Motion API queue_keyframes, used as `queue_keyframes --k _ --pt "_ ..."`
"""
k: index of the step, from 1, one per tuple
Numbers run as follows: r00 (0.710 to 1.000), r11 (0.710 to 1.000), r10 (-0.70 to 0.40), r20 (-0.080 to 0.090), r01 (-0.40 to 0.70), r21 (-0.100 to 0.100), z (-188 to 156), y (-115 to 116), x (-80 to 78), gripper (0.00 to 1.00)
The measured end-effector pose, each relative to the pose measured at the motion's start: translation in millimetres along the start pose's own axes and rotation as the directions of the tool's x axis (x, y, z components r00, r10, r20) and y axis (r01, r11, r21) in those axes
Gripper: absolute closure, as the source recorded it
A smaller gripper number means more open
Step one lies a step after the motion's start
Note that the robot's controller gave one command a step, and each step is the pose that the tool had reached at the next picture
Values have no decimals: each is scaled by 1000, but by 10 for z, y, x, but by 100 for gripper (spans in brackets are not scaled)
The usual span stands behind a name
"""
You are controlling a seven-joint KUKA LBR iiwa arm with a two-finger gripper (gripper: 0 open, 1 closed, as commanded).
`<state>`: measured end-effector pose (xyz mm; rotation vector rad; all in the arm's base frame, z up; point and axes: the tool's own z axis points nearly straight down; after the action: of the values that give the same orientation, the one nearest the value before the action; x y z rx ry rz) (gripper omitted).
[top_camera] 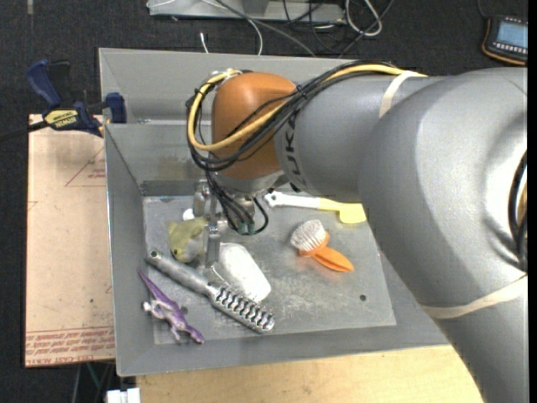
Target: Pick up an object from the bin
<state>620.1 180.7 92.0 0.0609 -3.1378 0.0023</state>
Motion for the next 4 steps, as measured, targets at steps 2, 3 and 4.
queue_keyframes --k 2,3,4 --pt "998 998 61 13 -61 -8 238 6 27 0" --pt "995 995 96 24 -96 -15 64 -298 305 0" --pt "998 998 57 20 -57 -13 213 -103 38 100"
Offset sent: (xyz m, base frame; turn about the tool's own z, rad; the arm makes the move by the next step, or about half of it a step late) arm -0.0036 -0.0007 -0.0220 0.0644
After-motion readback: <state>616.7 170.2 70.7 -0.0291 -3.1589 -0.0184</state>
